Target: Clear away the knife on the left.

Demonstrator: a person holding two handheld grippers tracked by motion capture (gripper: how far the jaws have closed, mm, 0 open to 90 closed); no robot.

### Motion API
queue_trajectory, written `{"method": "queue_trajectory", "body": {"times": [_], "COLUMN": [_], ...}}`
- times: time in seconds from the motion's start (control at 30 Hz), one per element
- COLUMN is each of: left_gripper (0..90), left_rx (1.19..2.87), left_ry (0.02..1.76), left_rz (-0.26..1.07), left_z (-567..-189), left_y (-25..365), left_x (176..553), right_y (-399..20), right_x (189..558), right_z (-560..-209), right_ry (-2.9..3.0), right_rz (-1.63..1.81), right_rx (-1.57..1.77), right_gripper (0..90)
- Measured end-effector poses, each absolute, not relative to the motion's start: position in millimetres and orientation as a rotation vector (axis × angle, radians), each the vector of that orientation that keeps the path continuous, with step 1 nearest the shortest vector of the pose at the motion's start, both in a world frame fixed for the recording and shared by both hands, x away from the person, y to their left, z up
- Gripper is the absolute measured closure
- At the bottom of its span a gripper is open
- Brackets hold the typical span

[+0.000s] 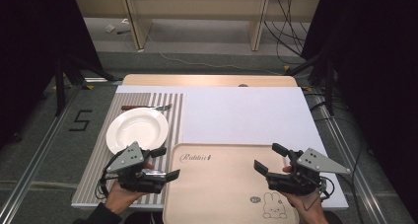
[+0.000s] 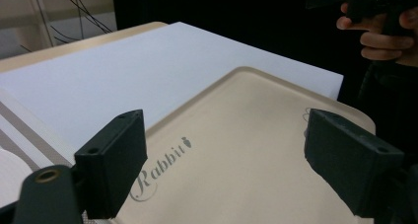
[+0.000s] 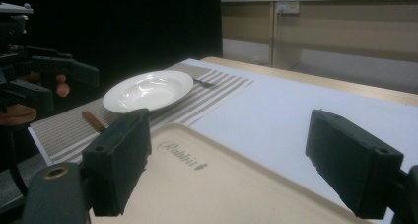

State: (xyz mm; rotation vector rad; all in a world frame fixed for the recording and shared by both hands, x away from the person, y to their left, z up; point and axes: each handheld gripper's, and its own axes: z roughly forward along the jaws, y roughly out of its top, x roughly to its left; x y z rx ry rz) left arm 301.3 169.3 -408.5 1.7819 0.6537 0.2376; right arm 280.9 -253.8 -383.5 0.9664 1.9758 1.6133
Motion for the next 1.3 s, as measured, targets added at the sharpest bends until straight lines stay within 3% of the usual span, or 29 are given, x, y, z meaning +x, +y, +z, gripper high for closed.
{"method": "queue_trajectory", "body": {"times": [0.17,0.47,1.3], "left_gripper": [16.2,16.0,16.5], "left_rx": [1.762,1.886,2.276], "left_ry": [0.655,0.665,0.677], "left_rz": [0.188,0.119,0.119], "left_z": [-410,-416,-436], "left_y": [172,176,179], "left_x": [307,313,322], "right_y": [-254,-255,-255], "right_x": [281,282,282], "right_z": [-384,-384,-384], "right_ry": [1.978,1.978,1.979], "right_rz": [1.619,1.624,1.625], "right_rx": [0.969,0.971,0.973], "right_gripper": [18.5,18.5,18.5]}}
